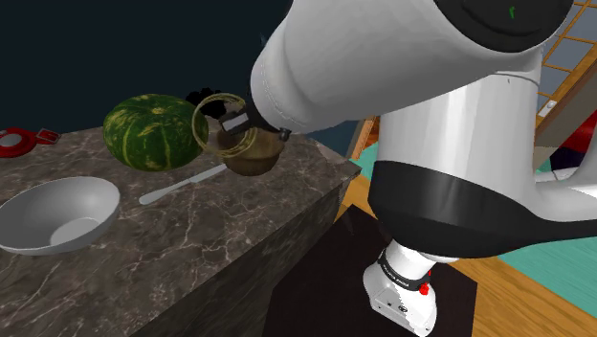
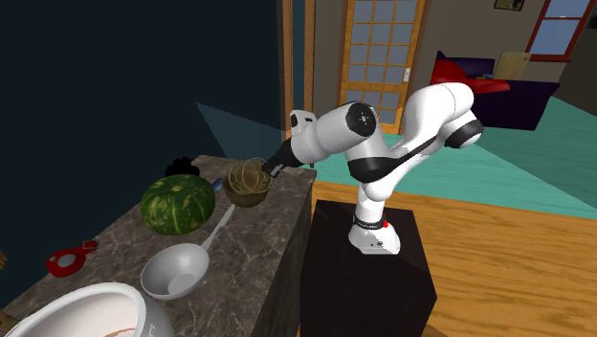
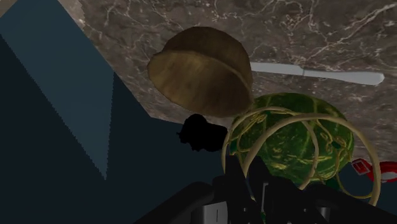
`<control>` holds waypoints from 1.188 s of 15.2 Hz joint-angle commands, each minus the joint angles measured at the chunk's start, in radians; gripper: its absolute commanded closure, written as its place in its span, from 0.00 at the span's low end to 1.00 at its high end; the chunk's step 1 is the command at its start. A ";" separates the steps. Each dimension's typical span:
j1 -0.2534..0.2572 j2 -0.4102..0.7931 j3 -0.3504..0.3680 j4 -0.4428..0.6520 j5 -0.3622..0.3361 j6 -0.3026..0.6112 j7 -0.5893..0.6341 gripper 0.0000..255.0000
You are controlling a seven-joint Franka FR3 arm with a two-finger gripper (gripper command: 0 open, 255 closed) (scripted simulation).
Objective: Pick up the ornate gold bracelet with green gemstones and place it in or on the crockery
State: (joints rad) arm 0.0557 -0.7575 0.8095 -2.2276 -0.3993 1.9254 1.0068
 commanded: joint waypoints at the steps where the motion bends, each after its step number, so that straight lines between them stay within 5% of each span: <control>1: -0.001 -0.002 -0.029 -0.005 -0.009 0.013 -0.022 1.00; 11: -0.044 0.016 -0.283 -0.079 -0.105 0.209 -0.197 1.00; 18: -0.044 0.004 -0.264 -0.168 -0.119 0.273 -0.141 1.00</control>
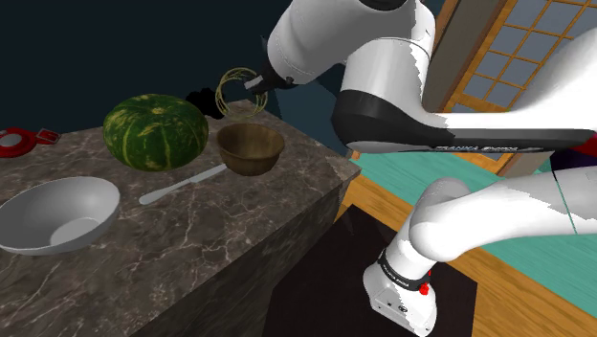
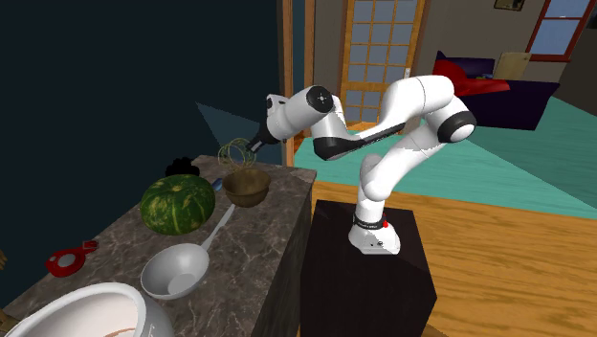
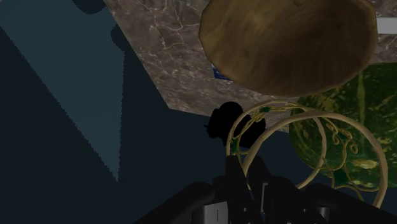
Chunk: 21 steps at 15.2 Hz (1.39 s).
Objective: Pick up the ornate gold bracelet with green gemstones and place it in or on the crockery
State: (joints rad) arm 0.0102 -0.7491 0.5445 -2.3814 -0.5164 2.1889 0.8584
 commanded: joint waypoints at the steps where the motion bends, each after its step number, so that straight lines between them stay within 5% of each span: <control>1: 0.001 -0.005 0.005 -0.027 -0.004 0.019 0.016 1.00; 20: -0.015 -0.004 0.051 -0.149 -0.036 0.122 0.118 1.00; 21: -0.015 -0.004 0.051 -0.149 -0.036 0.122 0.118 0.00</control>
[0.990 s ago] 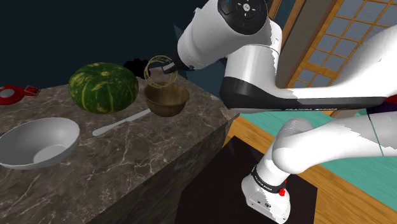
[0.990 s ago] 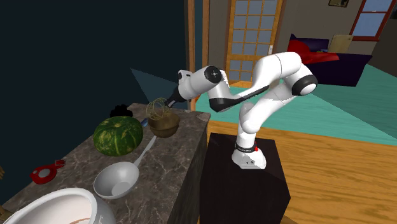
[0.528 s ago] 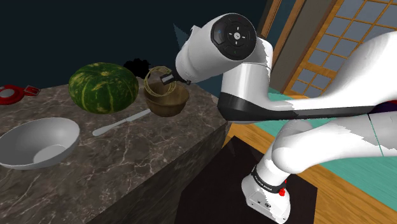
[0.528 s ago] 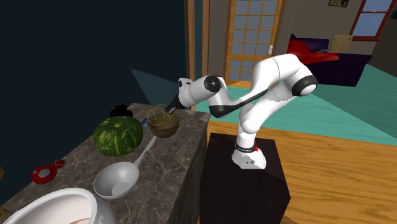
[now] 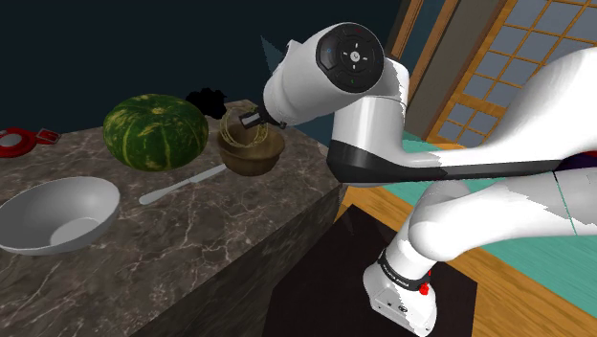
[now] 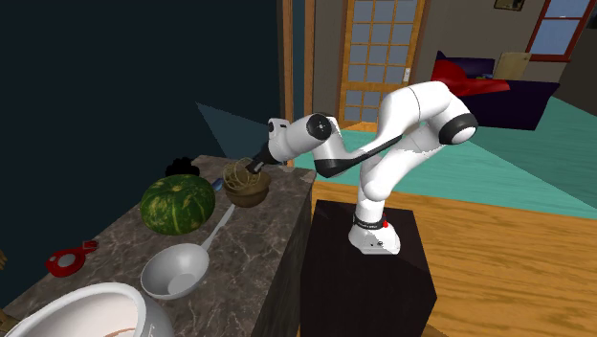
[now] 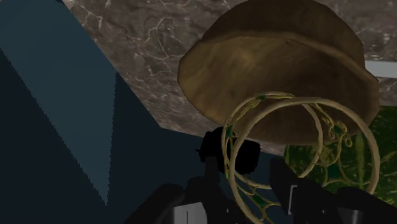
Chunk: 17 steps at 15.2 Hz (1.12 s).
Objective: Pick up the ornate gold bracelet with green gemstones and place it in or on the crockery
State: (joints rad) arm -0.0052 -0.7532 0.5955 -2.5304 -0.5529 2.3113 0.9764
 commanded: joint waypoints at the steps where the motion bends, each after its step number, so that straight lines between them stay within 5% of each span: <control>1: 0.000 0.000 0.000 0.000 0.000 0.000 0.000 0.00; 5: 0.000 0.000 0.000 0.000 0.000 0.000 0.000 0.00; 9: 0.073 -0.064 0.008 0.046 0.067 -0.131 -0.036 0.00; 17: 0.073 -0.064 0.008 0.046 0.067 -0.131 -0.036 0.00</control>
